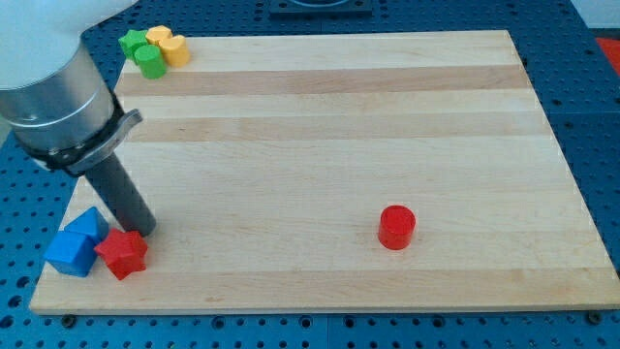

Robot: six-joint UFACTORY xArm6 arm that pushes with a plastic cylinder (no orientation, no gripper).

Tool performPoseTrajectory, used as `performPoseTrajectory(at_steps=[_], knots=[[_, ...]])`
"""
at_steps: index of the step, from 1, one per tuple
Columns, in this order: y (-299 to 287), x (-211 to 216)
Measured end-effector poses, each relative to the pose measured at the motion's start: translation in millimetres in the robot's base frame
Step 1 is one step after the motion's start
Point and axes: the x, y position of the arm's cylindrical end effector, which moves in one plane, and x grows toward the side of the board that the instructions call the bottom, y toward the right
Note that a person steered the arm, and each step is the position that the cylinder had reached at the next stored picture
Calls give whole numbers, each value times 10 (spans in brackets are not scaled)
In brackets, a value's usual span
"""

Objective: Push red circle above the red star

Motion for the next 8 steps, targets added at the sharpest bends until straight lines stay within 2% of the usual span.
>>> performPoseTrajectory(at_steps=[1,2,3,4,6,7,8], knots=[[378,-397],[1005,-695],[1891,-714],[2763,-542],[4067,-249],[4302,137],[4176,491]])
